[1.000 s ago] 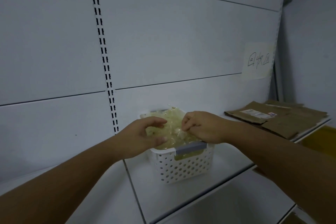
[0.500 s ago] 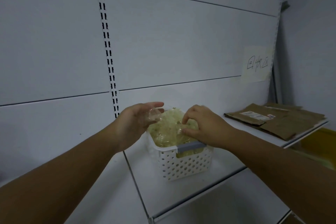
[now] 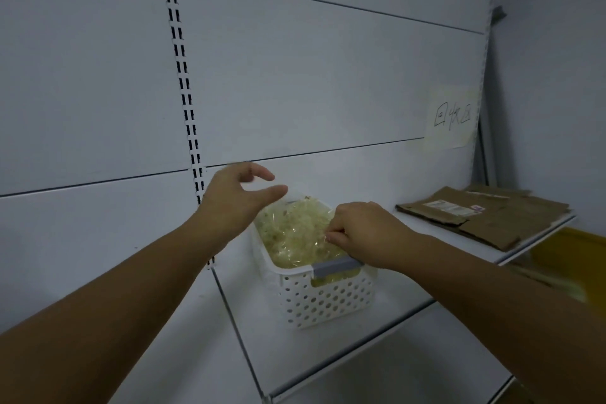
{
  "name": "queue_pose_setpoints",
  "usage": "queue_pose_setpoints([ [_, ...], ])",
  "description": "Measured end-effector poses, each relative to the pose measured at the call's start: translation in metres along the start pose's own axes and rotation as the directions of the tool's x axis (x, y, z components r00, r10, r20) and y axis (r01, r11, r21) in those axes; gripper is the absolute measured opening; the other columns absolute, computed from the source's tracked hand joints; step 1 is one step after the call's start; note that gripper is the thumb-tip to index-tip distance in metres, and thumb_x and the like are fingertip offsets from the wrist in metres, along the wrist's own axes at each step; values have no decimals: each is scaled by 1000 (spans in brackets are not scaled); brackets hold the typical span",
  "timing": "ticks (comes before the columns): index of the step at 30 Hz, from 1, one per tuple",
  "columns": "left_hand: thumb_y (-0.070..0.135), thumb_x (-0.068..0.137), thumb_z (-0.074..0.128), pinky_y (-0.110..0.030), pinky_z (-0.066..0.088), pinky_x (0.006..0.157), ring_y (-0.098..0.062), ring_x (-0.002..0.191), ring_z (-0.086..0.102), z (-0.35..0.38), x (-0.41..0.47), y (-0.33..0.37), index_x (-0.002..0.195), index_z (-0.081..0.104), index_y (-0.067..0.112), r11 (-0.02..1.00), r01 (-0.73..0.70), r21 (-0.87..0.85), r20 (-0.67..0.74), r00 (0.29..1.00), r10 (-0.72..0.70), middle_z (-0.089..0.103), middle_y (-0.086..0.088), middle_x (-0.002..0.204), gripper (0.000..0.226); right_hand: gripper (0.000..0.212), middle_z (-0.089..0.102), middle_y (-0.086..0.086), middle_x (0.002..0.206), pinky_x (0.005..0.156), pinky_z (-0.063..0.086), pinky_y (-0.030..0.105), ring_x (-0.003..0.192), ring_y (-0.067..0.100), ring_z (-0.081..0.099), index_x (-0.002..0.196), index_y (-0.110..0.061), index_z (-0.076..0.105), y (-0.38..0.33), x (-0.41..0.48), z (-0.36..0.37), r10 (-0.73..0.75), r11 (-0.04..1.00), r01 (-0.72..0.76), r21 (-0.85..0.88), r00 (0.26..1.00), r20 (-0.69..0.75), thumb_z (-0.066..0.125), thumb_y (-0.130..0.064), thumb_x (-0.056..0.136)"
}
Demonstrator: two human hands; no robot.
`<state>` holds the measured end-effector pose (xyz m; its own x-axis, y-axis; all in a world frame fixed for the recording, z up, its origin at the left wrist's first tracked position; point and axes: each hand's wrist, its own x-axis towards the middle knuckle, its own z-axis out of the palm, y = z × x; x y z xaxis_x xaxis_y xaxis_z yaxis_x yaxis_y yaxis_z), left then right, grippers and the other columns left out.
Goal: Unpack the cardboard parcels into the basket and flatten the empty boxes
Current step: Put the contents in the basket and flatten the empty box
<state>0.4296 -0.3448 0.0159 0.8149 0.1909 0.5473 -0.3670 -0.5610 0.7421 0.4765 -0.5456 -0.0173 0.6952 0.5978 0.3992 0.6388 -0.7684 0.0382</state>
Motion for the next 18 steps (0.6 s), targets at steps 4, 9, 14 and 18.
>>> queue_pose_setpoints([
  [4, 35, 73, 75, -23, 32, 52, -5, 56, 40, -1, 0, -2, 72, 46, 23, 799, -340, 495, -113, 887, 447, 42, 12, 62, 31, 39, 60, 9, 73, 68, 30, 28, 72, 24, 55, 65, -9, 55, 2, 1, 2, 24, 999, -26, 39, 998, 51, 46, -32, 95],
  [9, 45, 82, 63, -21, 41, 51, -4, 53, 54, 16, -7, -7, 74, 59, 24, 802, -338, 493, 162, 941, 297, 58, 9, 58, 23, 36, 64, 12, 81, 66, 37, 31, 77, 25, 57, 70, -7, 58, 2, -1, 3, 35, 990, -41, 136, 998, 45, 45, -28, 95],
  [14, 38, 91, 54, -27, 48, 71, -11, 76, 58, 23, -12, -16, 89, 71, 18, 828, -331, 452, 368, 915, 165, 63, 4, 83, 27, 38, 58, 6, 89, 72, 36, 29, 83, 19, 50, 89, -5, 64, 6, -5, 9, -5, 990, 12, 139, 999, -52, 37, -29, 99],
  [18, 35, 88, 59, -22, 46, 76, -6, 84, 54, 15, -6, -22, 94, 69, 25, 892, -263, 368, 396, 912, 105, 54, 9, 92, 15, 33, 61, 8, 100, 82, 38, 30, 95, 22, 51, 104, -6, 65, 8, -11, 13, -13, 979, 50, 200, 983, -185, 35, -21, 100],
])
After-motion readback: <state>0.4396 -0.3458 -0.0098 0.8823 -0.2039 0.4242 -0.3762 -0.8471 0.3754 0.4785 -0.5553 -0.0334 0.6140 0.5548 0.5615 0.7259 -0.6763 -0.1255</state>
